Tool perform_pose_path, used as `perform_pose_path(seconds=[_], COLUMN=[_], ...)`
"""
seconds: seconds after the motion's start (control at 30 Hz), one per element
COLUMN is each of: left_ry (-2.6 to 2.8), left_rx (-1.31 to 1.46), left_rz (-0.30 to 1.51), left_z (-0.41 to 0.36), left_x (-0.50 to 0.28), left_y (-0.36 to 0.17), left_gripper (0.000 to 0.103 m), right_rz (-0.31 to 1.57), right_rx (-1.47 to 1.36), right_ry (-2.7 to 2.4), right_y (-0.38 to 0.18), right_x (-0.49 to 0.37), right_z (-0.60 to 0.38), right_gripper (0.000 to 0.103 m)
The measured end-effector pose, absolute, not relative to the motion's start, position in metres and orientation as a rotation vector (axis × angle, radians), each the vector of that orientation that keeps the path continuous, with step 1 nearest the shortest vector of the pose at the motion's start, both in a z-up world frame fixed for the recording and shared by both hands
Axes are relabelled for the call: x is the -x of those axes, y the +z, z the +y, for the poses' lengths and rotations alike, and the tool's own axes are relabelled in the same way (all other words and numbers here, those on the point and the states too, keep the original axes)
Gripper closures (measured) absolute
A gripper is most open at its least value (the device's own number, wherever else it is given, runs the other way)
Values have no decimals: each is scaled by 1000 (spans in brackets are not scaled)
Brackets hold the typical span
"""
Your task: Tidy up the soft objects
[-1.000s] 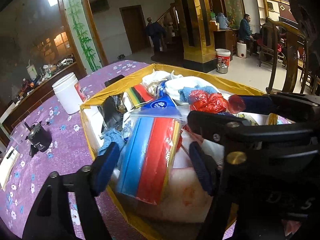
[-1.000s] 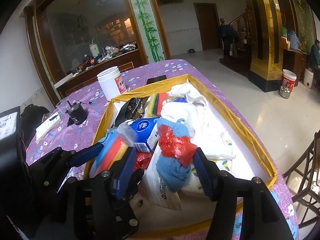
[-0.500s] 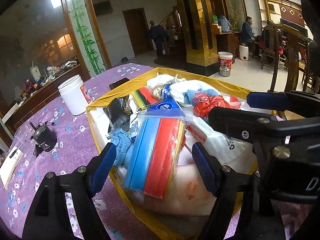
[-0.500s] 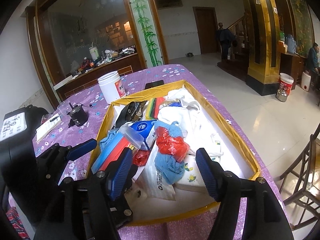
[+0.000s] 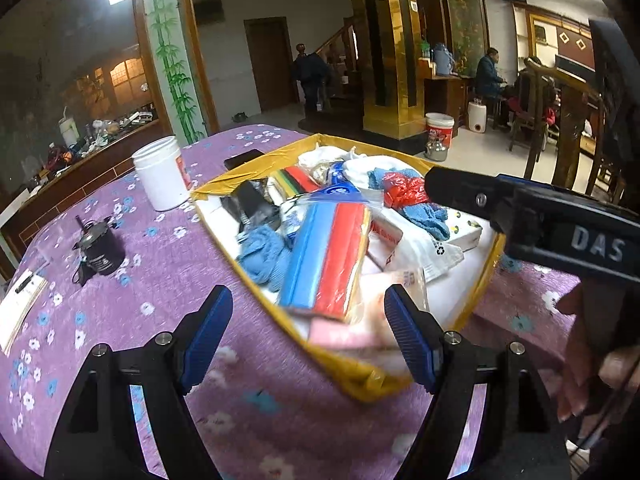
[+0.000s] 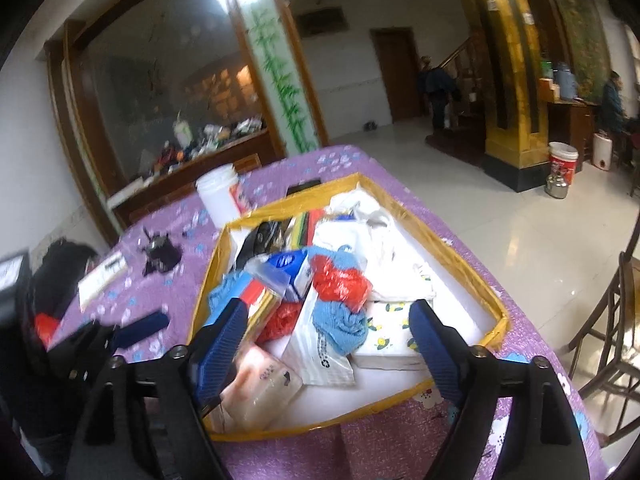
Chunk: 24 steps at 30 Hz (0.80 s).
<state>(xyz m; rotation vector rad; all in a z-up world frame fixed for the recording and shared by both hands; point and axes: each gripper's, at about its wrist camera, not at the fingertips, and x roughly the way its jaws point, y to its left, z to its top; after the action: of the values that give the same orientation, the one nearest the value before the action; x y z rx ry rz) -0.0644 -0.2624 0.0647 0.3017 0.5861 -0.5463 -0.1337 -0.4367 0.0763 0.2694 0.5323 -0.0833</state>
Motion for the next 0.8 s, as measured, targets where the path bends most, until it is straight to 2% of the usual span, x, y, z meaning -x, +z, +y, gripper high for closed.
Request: perform_pose_path(seconds=[0.1, 0.17, 0.4, 0.53, 0.8], left_ry=[-530, -504, -400, -339, -252], left_rx=[-300, -303, -274, -285, -308], left_rz=[554, 538, 522, 449, 448], left_z=[-250, -246, -236, -235, -231], left_x=[71, 72, 60, 62, 56], left_y=[66, 67, 72, 74, 70], left_gripper=[20, 19, 20, 19, 19], right_rz=[485, 444, 291, 287, 234], right_rx=[-282, -263, -152, -135, -83], right_ry=[-118, -161, -274, -301, -315], right_y=[78, 81, 96, 90, 94], right_x=[140, 146, 163, 162, 170], right_z=[-433, -426, -402, -396, -385], right_gripper=[9, 0, 0, 0, 0])
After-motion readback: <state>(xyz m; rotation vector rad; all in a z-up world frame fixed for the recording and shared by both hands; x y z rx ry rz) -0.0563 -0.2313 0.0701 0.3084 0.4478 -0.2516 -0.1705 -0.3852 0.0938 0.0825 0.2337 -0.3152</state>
